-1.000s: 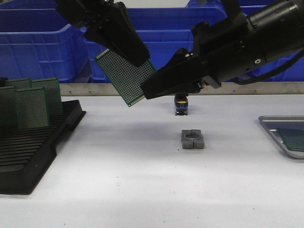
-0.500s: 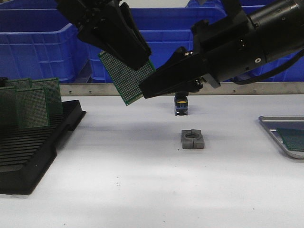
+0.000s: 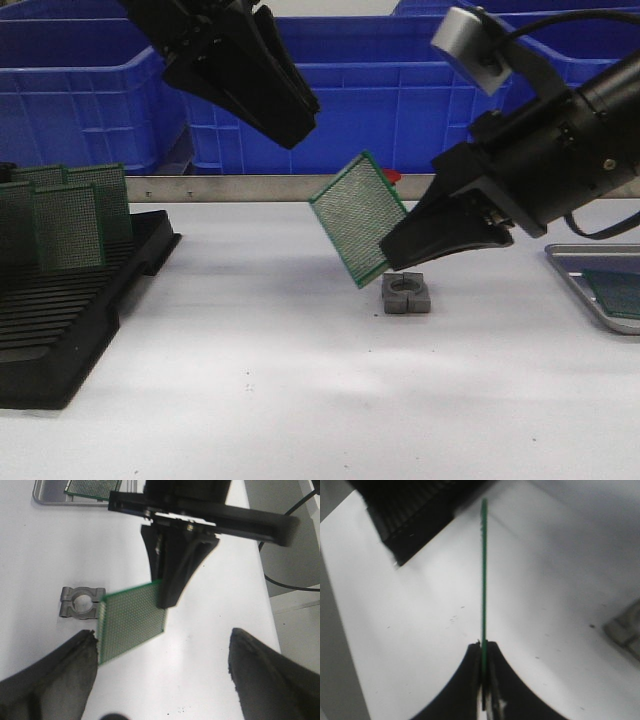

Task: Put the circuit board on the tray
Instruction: 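Carry the second board with the right gripper and lay it on the tray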

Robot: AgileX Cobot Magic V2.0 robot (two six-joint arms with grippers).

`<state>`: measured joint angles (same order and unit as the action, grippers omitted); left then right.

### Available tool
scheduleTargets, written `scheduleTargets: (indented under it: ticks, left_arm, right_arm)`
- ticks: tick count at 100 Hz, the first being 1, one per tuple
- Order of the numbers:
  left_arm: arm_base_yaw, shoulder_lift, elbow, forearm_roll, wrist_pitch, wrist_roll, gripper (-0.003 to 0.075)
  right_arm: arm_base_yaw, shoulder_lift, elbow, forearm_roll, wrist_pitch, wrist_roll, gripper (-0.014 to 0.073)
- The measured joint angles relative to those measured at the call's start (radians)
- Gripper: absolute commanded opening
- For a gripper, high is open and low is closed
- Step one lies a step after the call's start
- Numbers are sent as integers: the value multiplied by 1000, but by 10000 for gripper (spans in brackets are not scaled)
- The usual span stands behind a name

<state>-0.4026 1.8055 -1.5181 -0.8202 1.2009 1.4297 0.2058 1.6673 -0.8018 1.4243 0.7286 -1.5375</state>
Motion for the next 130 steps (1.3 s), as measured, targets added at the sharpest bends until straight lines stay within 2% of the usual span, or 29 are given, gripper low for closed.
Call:
scheduleTargets:
  ticks: [27, 52, 69, 93, 97, 102, 107, 112, 119, 124, 130]
  left_arm:
    - [0, 0, 0, 0, 0, 0, 515]
    - [0, 0, 0, 0, 0, 0, 515]
    - [0, 0, 0, 0, 0, -2, 515]
    - [0, 0, 0, 0, 0, -2, 515]
    - [0, 0, 0, 0, 0, -2, 515]
    - [0, 0, 0, 0, 0, -2, 515]
    - [0, 0, 0, 0, -2, -2, 515]
    - [0, 0, 0, 0, -2, -2, 515]
    - [0, 0, 0, 0, -2, -2, 515]
    - [0, 0, 0, 0, -2, -2, 515]
    - [0, 0, 0, 0, -2, -2, 515]
  right_arm:
    - [-209, 0, 0, -2, -99, 264, -68]
    - [-405, 0, 0, -2, -160, 325, -68]
    - [-454, 0, 2, -2, -215, 326, -68]
    - [-462, 0, 14, 0, -240, 326, -60]
    - [-462, 0, 14, -2, -240, 326, -27]
    - [-462, 0, 14, -6, -241, 326, 57]
    - [-462, 0, 14, -10, -242, 326, 183]
    - [-462, 0, 14, -13, -243, 326, 352]
    - [-462, 0, 14, -24, -245, 326, 528]
    - [-462, 0, 14, -28, -245, 329, 595]
    - [-462, 0, 14, -33, -245, 329, 615]
